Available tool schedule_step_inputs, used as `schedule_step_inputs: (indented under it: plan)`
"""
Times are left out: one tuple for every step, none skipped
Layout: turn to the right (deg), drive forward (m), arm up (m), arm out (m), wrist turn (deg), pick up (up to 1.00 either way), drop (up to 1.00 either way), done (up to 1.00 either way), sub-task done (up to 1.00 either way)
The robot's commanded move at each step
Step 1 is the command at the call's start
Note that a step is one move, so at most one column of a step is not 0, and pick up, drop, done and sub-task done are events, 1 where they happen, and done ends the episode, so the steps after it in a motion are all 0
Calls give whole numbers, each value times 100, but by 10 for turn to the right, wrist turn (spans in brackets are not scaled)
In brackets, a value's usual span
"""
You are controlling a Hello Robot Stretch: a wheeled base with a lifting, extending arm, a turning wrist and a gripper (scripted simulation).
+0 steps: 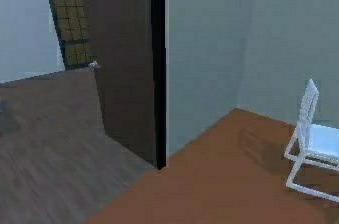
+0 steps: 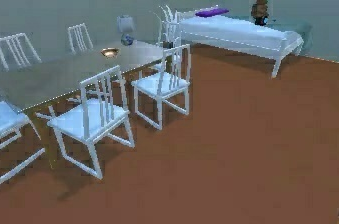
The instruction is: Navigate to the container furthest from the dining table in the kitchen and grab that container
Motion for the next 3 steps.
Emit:
schedule_step_inputs:
  plan:
    - [-360,0,0,0,0,0,0,0,0]
    - [0,100,0,0,0,0,0,0,0]
    - [0,100,0,0,0,0,0,0,0]
